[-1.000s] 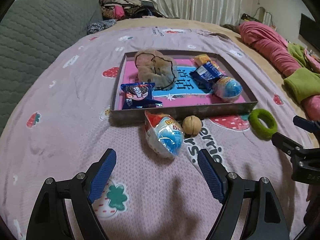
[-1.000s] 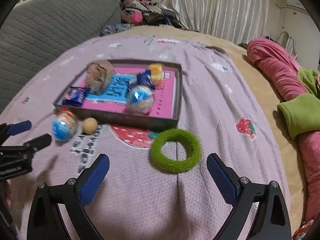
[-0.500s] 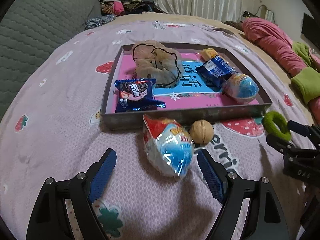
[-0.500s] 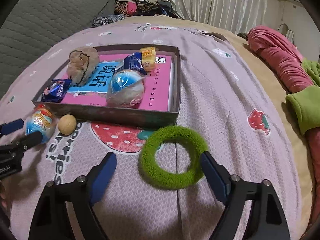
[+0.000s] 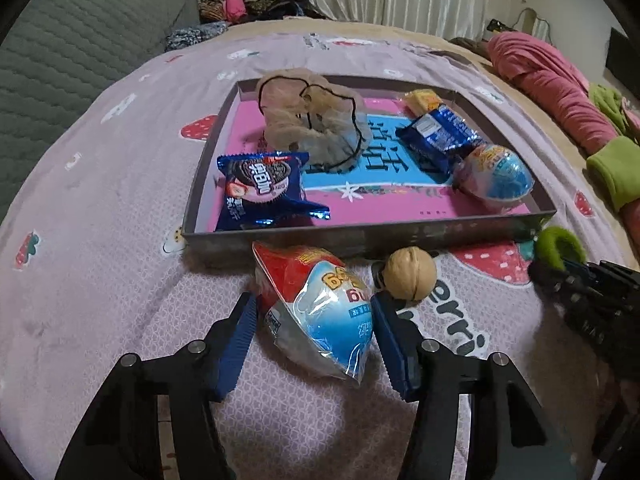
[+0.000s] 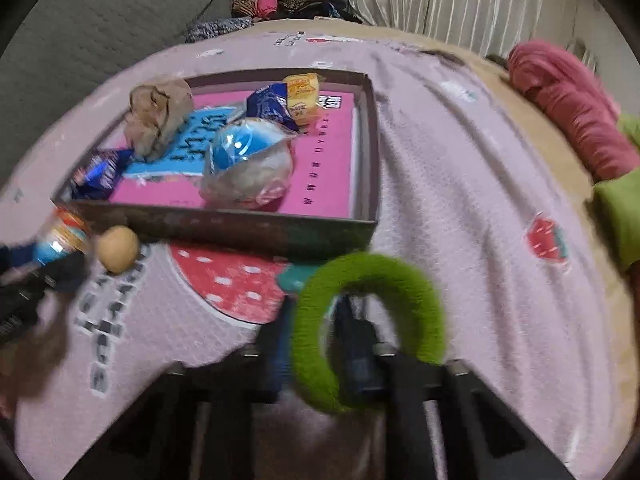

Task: Organize objects
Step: 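Grasp the toy egg with the left gripper while the right grasps the green ring, then carry the egg and green ring over the tray and lower them in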

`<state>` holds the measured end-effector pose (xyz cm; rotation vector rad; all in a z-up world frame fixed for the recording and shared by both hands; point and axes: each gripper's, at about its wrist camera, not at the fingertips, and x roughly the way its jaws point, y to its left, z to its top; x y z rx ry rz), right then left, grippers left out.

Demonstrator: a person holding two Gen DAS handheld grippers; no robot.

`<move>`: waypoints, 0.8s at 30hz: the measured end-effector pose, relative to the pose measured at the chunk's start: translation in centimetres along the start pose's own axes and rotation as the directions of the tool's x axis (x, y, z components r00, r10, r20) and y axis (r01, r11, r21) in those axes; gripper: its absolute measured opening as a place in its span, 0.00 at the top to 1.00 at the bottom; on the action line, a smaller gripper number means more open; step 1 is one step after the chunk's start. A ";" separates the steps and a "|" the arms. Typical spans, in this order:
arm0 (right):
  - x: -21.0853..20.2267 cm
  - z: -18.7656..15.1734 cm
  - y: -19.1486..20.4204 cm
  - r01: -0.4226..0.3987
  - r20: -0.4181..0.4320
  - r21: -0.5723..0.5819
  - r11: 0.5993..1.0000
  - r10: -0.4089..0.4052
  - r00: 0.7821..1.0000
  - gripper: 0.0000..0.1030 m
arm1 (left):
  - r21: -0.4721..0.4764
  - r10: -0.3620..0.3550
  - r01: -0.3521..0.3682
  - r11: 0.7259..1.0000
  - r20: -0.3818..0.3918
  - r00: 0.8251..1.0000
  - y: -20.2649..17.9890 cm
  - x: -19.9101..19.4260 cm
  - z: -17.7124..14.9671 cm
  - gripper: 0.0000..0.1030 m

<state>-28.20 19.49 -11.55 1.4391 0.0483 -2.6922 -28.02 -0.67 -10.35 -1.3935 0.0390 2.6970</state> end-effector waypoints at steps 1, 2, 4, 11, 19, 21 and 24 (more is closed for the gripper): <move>-0.1 -0.1 0.0 -0.005 0.004 0.004 1.000 0.005 1.000 0.87 | 0.002 -0.002 0.002 1.000 0.001 1.000 0.0 0.0 -0.1 0.43; -0.3 -0.2 0.0 -0.012 0.008 0.003 1.000 0.012 1.000 0.87 | -0.004 -0.010 0.010 1.000 0.003 1.000 0.1 -0.1 -0.1 0.43; -0.7 -0.5 0.0 -0.041 0.014 0.010 0.999 0.041 0.999 0.87 | -0.017 -0.025 0.025 1.000 0.000 1.000 0.4 -0.1 -0.1 0.43; -2.3 -1.4 0.8 -0.150 0.035 0.028 0.988 0.149 0.988 0.87 | -0.034 -0.033 0.033 0.999 0.014 0.999 0.9 -0.8 -0.5 0.43; -5.4 -1.2 3.2 -0.186 0.077 -0.020 0.982 0.187 0.979 0.87 | -0.023 -0.012 0.013 1.000 0.058 0.998 0.5 -3.7 -0.8 0.43; -6.4 -0.8 3.7 -0.190 0.090 -0.029 0.981 0.192 0.977 0.87 | -0.017 -0.014 0.015 1.000 0.075 0.997 0.3 -4.9 -0.6 0.43; -8.4 -0.1 4.4 -0.191 0.121 -0.050 0.980 0.195 0.973 0.87 | -0.011 -0.009 0.010 1.000 0.116 0.993 -0.1 -7.3 -0.2 0.43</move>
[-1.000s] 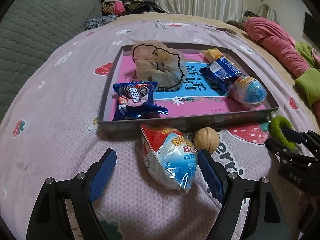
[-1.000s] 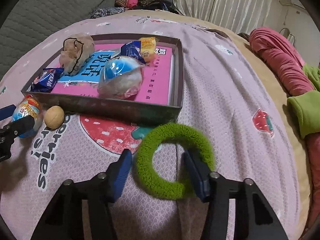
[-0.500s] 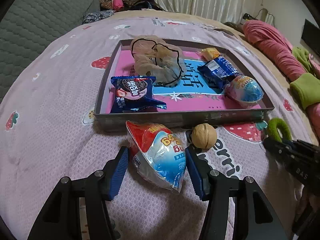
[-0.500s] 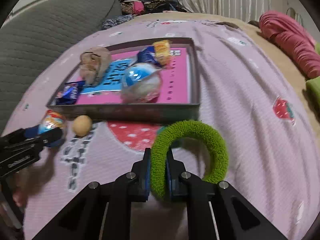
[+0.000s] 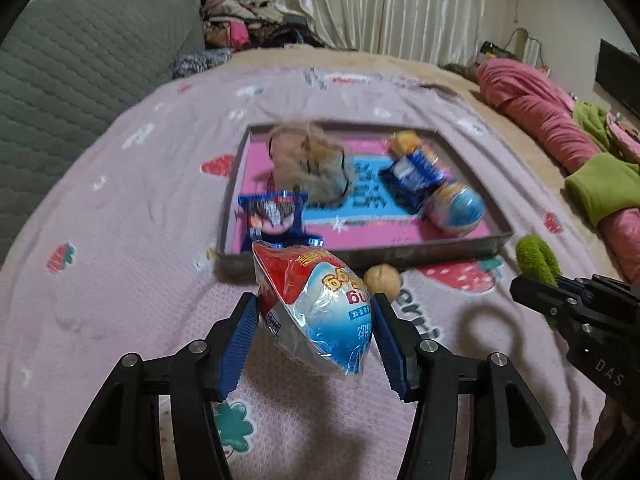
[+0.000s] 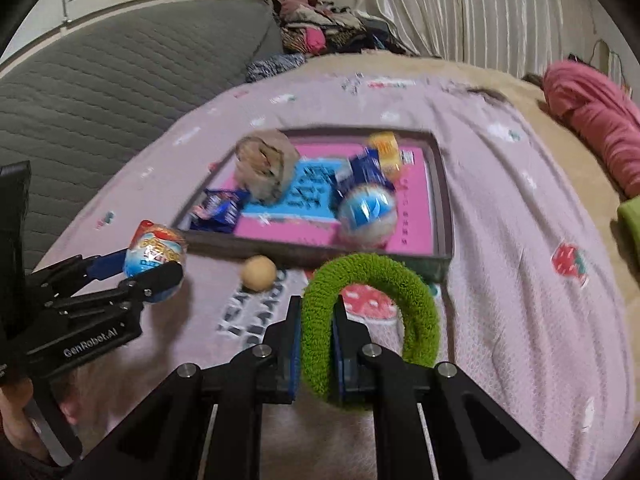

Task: Organize objects
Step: 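Carry the egg and green ring over the tray and lower them in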

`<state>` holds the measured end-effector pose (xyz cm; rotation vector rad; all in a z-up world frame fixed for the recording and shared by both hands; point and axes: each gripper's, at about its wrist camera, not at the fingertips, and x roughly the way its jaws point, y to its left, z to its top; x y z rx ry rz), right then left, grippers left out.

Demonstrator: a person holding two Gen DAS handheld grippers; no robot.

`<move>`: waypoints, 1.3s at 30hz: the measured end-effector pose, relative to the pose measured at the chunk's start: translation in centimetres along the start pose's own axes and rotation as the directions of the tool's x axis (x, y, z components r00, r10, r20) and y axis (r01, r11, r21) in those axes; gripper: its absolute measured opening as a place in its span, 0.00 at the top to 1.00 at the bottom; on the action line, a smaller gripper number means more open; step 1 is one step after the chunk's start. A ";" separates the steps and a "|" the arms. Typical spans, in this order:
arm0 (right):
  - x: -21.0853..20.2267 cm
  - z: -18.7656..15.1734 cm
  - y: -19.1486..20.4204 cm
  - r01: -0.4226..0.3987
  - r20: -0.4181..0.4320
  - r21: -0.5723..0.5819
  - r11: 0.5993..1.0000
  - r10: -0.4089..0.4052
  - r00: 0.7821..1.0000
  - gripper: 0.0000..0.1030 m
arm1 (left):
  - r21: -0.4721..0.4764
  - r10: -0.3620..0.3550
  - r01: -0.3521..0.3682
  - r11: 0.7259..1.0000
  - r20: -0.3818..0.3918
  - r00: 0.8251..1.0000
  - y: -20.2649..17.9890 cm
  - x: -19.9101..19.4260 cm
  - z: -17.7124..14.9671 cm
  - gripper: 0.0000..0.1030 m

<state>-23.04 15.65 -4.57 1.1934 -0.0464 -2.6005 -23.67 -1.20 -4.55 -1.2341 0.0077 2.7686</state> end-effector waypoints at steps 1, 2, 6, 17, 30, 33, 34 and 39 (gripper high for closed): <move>-0.6 0.4 0.4 0.001 0.011 -0.008 1.000 -0.001 1.000 0.87 | 0.002 0.005 -0.005 1.000 0.013 1.000 -0.1 -0.7 0.2 0.43; -1.3 0.9 0.8 0.005 0.025 -0.020 1.000 -0.004 1.000 0.87 | 0.003 0.009 -0.010 1.000 0.023 1.000 -0.2 -1.3 0.5 0.43; -4.0 2.6 2.0 -0.002 0.081 -0.048 0.999 0.006 0.997 0.87 | 0.011 0.025 -0.026 1.000 0.070 0.997 -0.4 -4.2 1.8 0.43; -9.6 7.9 4.6 -0.021 0.202 -0.102 0.995 0.041 0.979 0.87 | 0.021 0.047 -0.052 0.998 0.185 0.982 -0.3 -10.7 6.7 0.43; -9.8 12.0 5.3 -0.004 0.251 -0.123 0.992 0.035 0.967 0.87 | 0.028 0.048 -0.056 0.998 0.231 0.972 0.6 -10.6 11.3 0.43; -8.9 12.7 5.1 -0.005 0.250 -0.118 0.993 0.035 0.968 0.87 | 0.027 0.048 -0.055 0.998 0.229 0.972 0.7 -9.5 12.1 0.43; -8.5 12.9 5.0 -0.006 0.246 -0.117 0.993 0.035 0.969 0.87 | 0.026 0.045 -0.052 0.998 0.232 0.972 0.8 -9.1 12.3 0.43; -5.4 13.4 4.0 -0.004 0.218 -0.103 0.995 0.026 0.976 0.87 | 0.023 0.034 -0.040 0.999 0.216 0.976 1.0 -5.7 12.9 0.43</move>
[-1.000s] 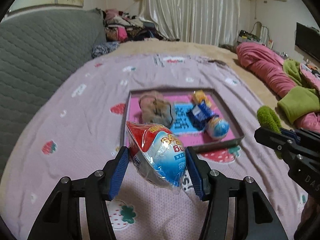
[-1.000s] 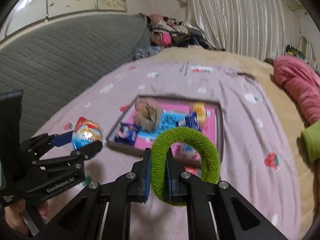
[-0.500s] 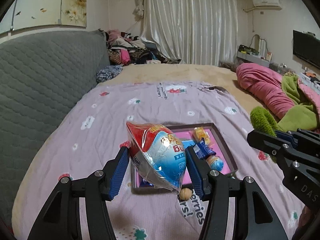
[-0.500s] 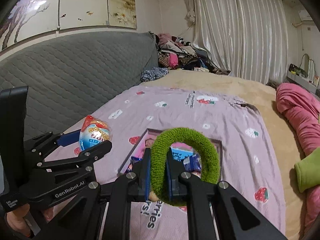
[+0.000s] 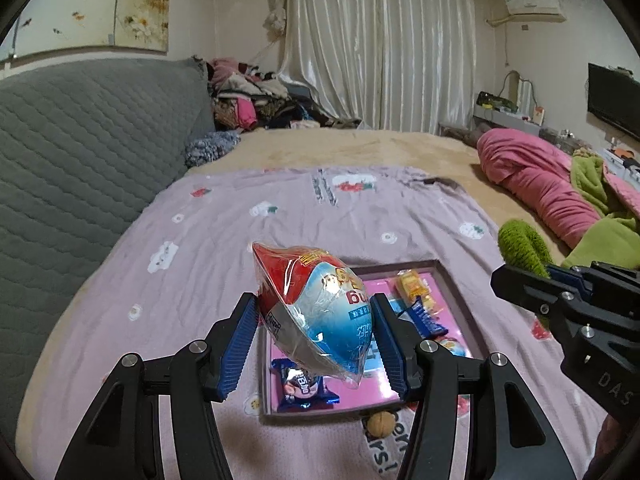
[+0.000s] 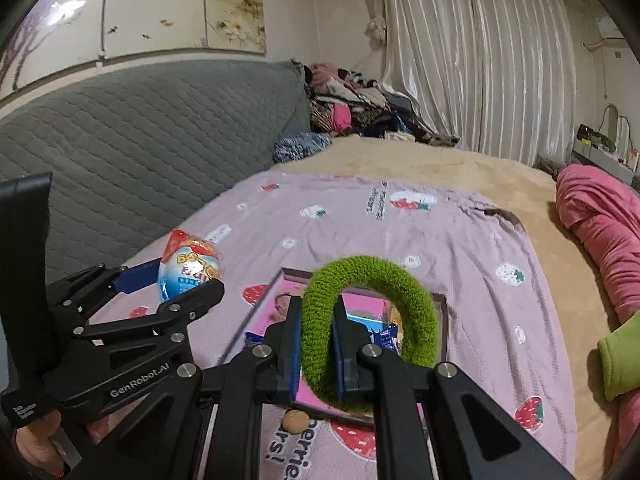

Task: Organize objects
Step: 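Carry the egg and green ring over the tray and lower them in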

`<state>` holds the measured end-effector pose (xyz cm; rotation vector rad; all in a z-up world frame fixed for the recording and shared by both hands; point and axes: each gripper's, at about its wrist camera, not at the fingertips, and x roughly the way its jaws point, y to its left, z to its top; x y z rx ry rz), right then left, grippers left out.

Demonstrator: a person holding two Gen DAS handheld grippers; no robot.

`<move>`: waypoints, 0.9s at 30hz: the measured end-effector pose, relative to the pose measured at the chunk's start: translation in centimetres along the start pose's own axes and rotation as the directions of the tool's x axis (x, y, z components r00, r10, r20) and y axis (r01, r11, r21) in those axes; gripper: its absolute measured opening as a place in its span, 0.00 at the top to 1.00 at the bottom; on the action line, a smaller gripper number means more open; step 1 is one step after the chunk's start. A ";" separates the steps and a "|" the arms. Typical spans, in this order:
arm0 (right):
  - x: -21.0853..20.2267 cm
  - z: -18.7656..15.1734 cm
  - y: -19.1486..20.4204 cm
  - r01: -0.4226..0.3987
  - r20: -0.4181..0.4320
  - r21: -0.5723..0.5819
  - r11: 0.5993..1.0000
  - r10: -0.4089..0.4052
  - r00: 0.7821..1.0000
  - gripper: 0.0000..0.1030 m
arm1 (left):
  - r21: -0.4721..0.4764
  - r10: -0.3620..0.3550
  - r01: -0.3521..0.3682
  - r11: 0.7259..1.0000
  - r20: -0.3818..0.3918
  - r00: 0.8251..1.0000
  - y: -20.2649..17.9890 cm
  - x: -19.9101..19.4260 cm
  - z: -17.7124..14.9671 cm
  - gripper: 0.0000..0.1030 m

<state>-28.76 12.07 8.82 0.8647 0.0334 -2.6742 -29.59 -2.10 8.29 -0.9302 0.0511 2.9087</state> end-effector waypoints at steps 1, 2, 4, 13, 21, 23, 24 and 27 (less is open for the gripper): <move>1.1 -0.3 -0.3 -0.002 -0.016 0.004 1.000 0.002 1.000 0.87 | -0.002 -0.005 0.005 1.000 -0.007 1.000 0.0 1.0 -0.2 0.43; 2.0 -0.5 -0.5 0.000 -0.026 0.008 1.000 0.000 1.000 0.87 | -0.003 -0.007 0.007 1.000 -0.015 1.000 0.0 1.9 -0.5 0.43; 4.1 -1.3 -0.8 -0.003 -0.058 0.017 1.000 0.004 0.998 0.87 | -0.001 -0.004 0.004 1.000 -0.040 0.999 0.1 4.2 -1.2 0.43; 11.9 -5.2 -1.6 -0.016 -0.165 0.037 0.999 0.022 0.986 0.87 | 0.000 0.008 -0.009 1.000 -0.128 0.992 1.1 12.1 -4.6 0.43; 15.6 -7.5 -1.1 -0.018 -0.231 0.020 1.000 0.022 0.973 0.87 | -0.001 0.004 -0.004 1.000 -0.160 0.987 0.9 15.4 -6.7 0.43; 16.4 -8.0 -1.2 -0.016 -0.251 0.020 1.000 0.021 0.968 0.87 | 0.008 0.010 -0.009 1.000 -0.165 0.986 0.9 15.9 -7.1 0.43; 16.7 -8.3 -1.2 -0.013 -0.257 0.019 1.000 0.017 0.966 0.87 | 0.013 0.009 -0.006 1.000 -0.168 0.986 0.8 16.3 -7.4 0.43; 17.5 -8.9 -1.4 -0.008 -0.274 0.024 1.000 0.014 0.962 0.87 | 0.023 0.015 -0.011 1.000 -0.177 0.984 0.8 16.7 -7.6 0.42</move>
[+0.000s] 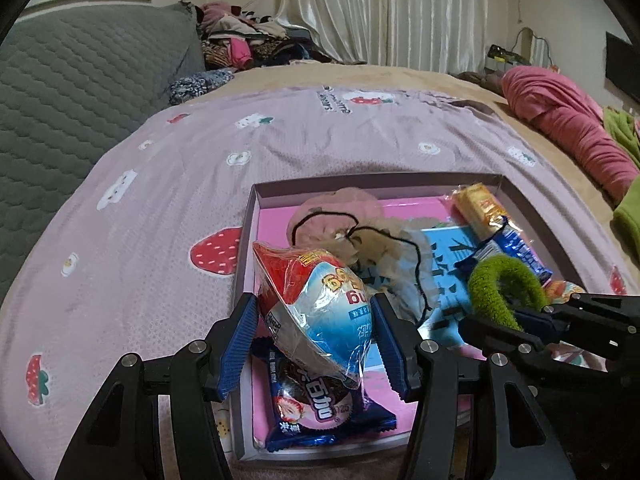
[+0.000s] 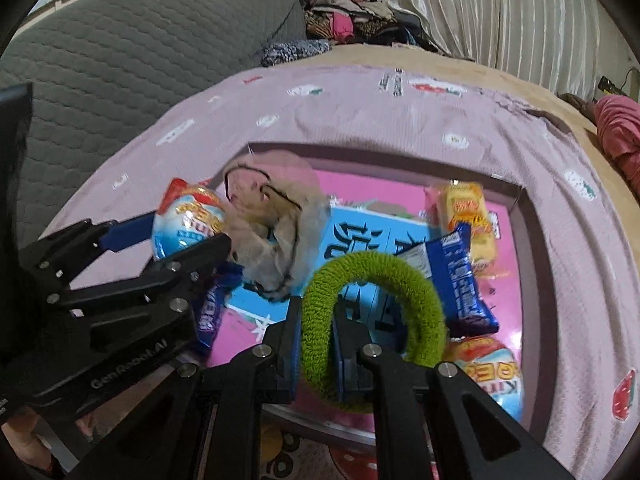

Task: Organize objects
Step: 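Carry the egg and green ring over the tray and lower them in, then open both grippers and withdraw them from the tray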

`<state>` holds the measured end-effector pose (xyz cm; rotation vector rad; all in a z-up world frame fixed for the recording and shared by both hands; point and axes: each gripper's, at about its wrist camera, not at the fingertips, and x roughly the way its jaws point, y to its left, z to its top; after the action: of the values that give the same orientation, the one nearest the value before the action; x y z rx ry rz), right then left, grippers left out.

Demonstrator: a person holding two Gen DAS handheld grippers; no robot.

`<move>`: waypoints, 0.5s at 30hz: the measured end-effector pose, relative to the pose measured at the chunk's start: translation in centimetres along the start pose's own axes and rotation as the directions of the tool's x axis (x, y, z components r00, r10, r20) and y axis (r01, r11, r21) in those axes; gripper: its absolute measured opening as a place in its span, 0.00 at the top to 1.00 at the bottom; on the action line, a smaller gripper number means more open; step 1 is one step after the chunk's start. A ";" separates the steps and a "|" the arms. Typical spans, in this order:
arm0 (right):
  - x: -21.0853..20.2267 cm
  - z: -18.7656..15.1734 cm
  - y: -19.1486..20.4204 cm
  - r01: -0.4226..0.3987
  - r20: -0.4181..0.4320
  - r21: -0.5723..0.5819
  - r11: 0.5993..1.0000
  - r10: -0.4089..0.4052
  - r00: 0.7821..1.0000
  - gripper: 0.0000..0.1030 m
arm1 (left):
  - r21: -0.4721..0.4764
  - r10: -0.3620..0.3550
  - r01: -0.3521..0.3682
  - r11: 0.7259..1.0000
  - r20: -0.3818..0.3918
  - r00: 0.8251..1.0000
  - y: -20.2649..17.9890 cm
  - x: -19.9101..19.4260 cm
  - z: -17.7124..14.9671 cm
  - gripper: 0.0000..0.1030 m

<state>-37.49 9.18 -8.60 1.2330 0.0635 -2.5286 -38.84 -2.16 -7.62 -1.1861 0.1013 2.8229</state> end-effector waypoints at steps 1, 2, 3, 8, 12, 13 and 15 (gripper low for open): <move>0.3 0.0 -0.1 0.002 -0.004 0.004 1.000 -0.002 1.000 0.87 | -0.002 0.001 -0.001 1.000 0.001 1.000 0.1 0.1 0.0 0.42; 0.5 -0.1 -0.2 0.001 -0.009 0.008 1.000 -0.001 1.000 0.87 | -0.005 0.002 -0.002 1.000 0.006 1.000 0.1 0.1 -0.1 0.42; 0.6 -0.2 -0.3 0.002 -0.009 0.012 1.000 -0.002 1.000 0.87 | -0.003 0.004 -0.004 1.000 -0.001 1.000 0.1 0.2 -0.2 0.42; 0.7 -0.3 -0.4 0.012 -0.017 0.021 1.000 -0.012 1.000 0.73 | -0.012 0.007 -0.007 1.000 -0.034 0.999 0.4 0.7 -0.6 0.36; -0.7 0.1 -0.6 0.012 0.015 0.036 0.999 -0.013 1.000 0.51 | -0.025 0.016 -0.017 1.000 -0.034 0.999 0.9 0.0 -0.8 0.26; -1.2 0.2 -0.7 0.010 0.024 0.045 0.999 -0.011 1.000 0.47 | -0.032 0.011 -0.012 0.999 -0.031 0.999 1.1 -0.4 -0.7 0.26; -2.1 0.4 -0.9 0.008 0.041 0.051 0.999 -0.010 0.999 0.44 | -0.045 0.004 -0.005 0.999 -0.025 1.000 1.4 -1.1 -0.7 0.26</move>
<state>-36.82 10.52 -6.83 1.2016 -0.0049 -2.5770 -37.71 -3.64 -7.25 -1.2321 0.0422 2.8290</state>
